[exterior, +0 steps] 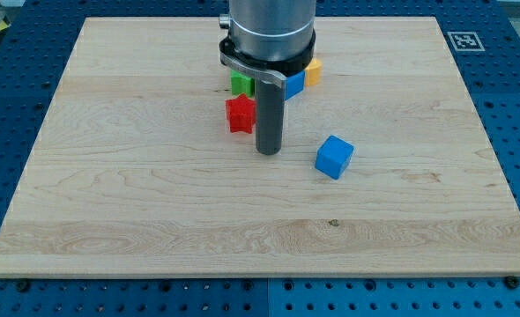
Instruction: Slide the red star below the green star
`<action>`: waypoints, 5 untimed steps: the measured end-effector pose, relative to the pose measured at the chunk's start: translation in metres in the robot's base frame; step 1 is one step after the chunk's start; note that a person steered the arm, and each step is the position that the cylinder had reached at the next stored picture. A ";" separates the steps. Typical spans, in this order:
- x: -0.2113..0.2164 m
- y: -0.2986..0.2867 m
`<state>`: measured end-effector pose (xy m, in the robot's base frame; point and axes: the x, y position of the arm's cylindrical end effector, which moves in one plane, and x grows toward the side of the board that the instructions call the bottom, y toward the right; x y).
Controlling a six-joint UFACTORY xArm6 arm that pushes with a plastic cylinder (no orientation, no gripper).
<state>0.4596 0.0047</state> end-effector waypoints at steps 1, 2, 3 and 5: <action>-0.015 0.000; -0.015 0.000; 0.011 0.000; -0.005 -0.044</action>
